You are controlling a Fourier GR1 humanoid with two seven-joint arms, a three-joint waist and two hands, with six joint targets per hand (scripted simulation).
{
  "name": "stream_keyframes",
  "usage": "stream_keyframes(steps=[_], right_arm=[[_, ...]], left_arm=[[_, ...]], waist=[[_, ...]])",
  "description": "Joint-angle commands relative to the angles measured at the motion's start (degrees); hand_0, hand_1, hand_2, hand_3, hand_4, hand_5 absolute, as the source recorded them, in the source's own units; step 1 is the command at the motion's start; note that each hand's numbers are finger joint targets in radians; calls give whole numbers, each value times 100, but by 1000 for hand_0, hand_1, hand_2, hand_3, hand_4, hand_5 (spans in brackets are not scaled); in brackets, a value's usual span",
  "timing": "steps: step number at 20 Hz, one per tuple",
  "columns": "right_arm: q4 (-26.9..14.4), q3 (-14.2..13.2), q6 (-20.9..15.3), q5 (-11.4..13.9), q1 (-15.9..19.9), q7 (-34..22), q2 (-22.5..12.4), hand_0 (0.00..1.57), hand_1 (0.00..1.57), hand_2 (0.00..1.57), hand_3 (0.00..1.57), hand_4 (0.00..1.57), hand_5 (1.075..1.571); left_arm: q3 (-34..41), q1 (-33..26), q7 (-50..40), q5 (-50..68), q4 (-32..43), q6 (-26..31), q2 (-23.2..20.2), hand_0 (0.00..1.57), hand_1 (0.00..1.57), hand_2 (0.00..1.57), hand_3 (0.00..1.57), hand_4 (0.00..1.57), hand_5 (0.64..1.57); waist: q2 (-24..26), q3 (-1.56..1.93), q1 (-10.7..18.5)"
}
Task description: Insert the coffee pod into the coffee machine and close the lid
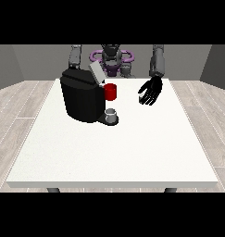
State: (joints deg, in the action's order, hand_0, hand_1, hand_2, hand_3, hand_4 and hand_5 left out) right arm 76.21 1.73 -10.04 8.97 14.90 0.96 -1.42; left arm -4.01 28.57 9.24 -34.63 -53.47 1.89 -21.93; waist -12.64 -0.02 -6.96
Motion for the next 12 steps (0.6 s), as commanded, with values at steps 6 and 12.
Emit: stream_keyframes(steps=[6, 12], right_arm=[[-117, -81, 337, -197, 148, -110, -109, 0, 0, 0, 0, 0, 1571], [-585, -55, 33, -64, -82, 383, 116, 0, 0, 0, 0, 0, 1571]], left_arm=[[-309, 259, 137, -908, 764, -178, -173, 757, 757, 950, 811, 339, 1571], [-733, 273, -123, -1462, 968, -13, 103, 748, 748, 941, 809, 373, 1571]], waist=[[27, 0, -205], [92, 3, -45]])
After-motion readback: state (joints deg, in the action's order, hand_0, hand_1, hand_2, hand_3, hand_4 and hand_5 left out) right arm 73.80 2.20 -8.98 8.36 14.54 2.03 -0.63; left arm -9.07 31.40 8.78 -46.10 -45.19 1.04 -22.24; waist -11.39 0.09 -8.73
